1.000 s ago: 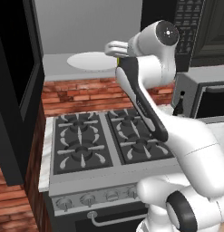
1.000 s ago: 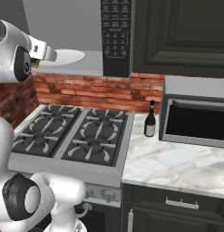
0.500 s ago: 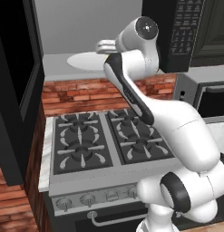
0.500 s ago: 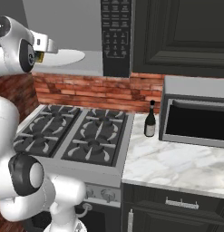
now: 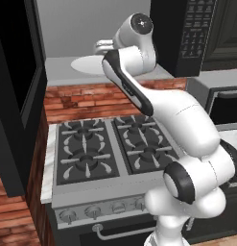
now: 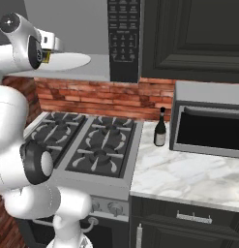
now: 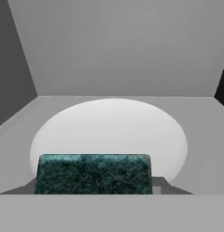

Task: Place the sponge inside the microwave to prepare for sanitizing.

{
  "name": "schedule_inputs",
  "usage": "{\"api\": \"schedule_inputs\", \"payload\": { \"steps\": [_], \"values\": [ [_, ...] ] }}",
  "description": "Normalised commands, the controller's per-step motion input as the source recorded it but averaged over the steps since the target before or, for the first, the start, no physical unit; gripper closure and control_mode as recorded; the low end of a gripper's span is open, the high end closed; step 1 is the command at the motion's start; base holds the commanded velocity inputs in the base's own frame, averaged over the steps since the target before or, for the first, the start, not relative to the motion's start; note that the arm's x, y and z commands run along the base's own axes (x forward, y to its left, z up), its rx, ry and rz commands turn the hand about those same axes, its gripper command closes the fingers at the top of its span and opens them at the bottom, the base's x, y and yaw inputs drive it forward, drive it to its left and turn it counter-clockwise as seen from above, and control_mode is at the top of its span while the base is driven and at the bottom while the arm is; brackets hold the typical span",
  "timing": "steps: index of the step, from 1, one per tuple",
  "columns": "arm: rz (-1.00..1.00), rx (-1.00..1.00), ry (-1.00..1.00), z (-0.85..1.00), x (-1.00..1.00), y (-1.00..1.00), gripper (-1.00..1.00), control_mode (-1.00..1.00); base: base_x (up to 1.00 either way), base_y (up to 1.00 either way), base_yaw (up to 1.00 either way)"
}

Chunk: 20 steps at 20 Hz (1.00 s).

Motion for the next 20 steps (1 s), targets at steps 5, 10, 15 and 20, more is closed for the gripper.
{"api": "schedule_inputs", "payload": {
  "steps": [5, 10, 15, 20],
  "values": [
    [0.05, -0.06, 0.02, -0.11, 0.41, 0.08, 1.00, -1.00, 0.00, 0.00, 0.00],
    [0.02, -0.07, 0.00, -0.16, 0.29, 0.04, 1.00, -1.00, 0.00, 0.00, 0.00],
    [0.00, -0.05, 0.00, -0.13, 0.27, 0.00, 1.00, -1.00, 0.00, 0.00, 0.00],
    [0.00, -0.03, 0.00, -0.11, 0.23, 0.01, 1.00, -1.00, 0.00, 0.00, 0.00]
  ]
}}
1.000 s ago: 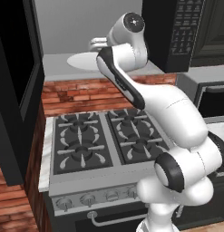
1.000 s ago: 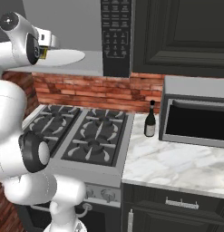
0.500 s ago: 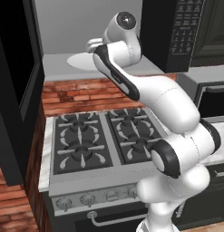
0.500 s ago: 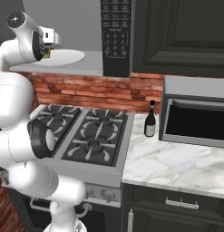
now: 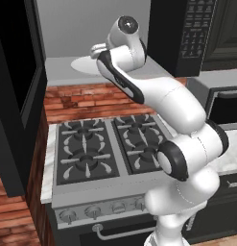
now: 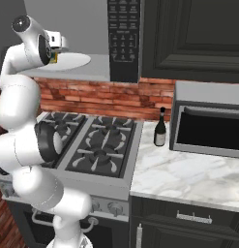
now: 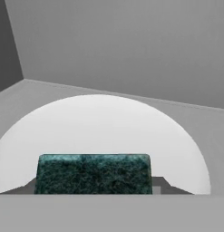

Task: Place the sponge inside the microwave to prepare for sanitizing.

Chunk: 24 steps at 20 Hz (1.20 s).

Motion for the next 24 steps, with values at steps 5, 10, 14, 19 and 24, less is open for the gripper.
{"api": "schedule_inputs", "payload": {
  "steps": [5, 10, 14, 19, 24],
  "values": [
    [0.00, 0.00, 0.00, -0.09, 0.21, 0.01, 1.00, -1.00, 0.00, 0.00, 0.00],
    [0.00, 0.00, 0.00, -0.12, 0.10, 0.03, 1.00, -1.00, 0.00, 0.00, 0.00],
    [0.00, 0.00, 0.00, -0.14, 0.09, 0.05, 1.00, -1.00, 0.00, 0.00, 0.00],
    [0.00, 0.00, 0.00, -0.12, 0.07, 0.06, 1.00, -1.00, 0.00, 0.00, 0.00],
    [0.00, 0.00, 0.00, -0.12, 0.08, 0.06, 1.00, -1.00, 0.00, 0.00, 0.00]
  ]
}}
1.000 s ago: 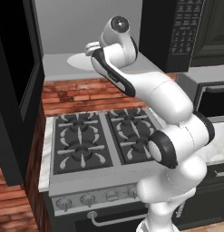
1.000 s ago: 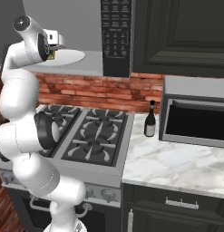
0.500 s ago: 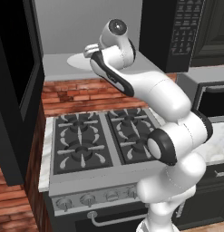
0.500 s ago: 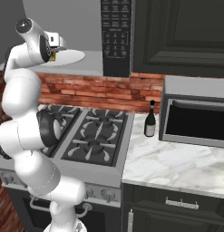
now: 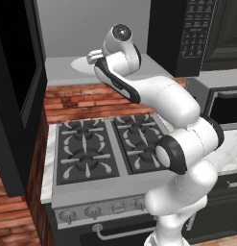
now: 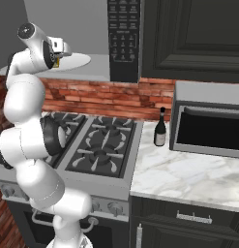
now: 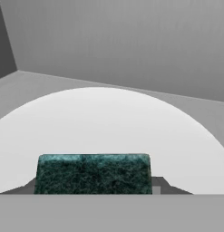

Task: Place the sponge inside the microwave to prepare for sanitizing.

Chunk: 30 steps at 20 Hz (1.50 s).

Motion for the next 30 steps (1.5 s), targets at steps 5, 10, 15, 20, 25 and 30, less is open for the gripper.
{"api": "schedule_inputs", "payload": {
  "steps": [5, 10, 15, 20, 25, 30],
  "values": [
    [0.00, 0.00, 0.00, -0.13, 0.08, 0.05, 1.00, -1.00, 0.00, 0.00, 0.00],
    [0.00, 0.00, 0.00, -0.06, 0.17, 0.04, 1.00, -1.00, 0.00, 0.00, 0.00],
    [0.00, 0.00, 0.00, -0.12, 0.23, 0.05, 1.00, -1.00, 0.00, 0.00, 0.00],
    [0.00, 0.00, 0.00, -0.23, 0.24, 0.05, 1.00, -1.00, 0.00, 0.00, 0.00],
    [0.00, 0.00, 0.00, -0.25, 0.21, 0.03, 1.00, -1.00, 0.00, 0.00, 0.00],
    [0.00, 0.00, 0.00, -0.25, 0.18, 0.02, 1.00, -1.00, 0.00, 0.00, 0.00]
  ]
}}
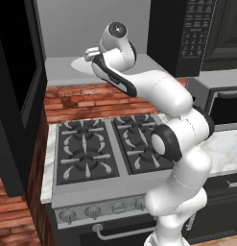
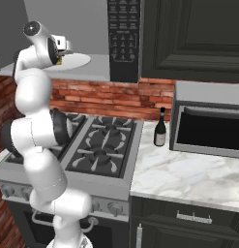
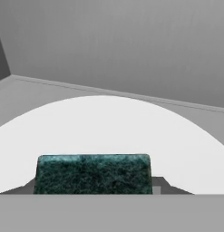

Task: Place the sponge inside the microwave to prepare for sanitizing.

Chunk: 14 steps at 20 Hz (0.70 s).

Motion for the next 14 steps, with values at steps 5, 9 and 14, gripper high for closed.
{"api": "schedule_inputs", "payload": {
  "steps": [5, 9, 14],
  "values": [
    [0.00, 0.00, 0.00, -0.24, 0.21, 0.00, 1.00, -1.00, 0.00, 0.00, 0.00],
    [0.00, -0.01, 0.00, -0.26, 0.17, 0.00, 1.00, -1.00, 0.00, 0.00, 0.00],
    [0.00, -0.02, 0.00, -0.26, 0.12, 0.00, 1.00, -1.00, 0.00, 0.00, 0.00]
  ]
}}
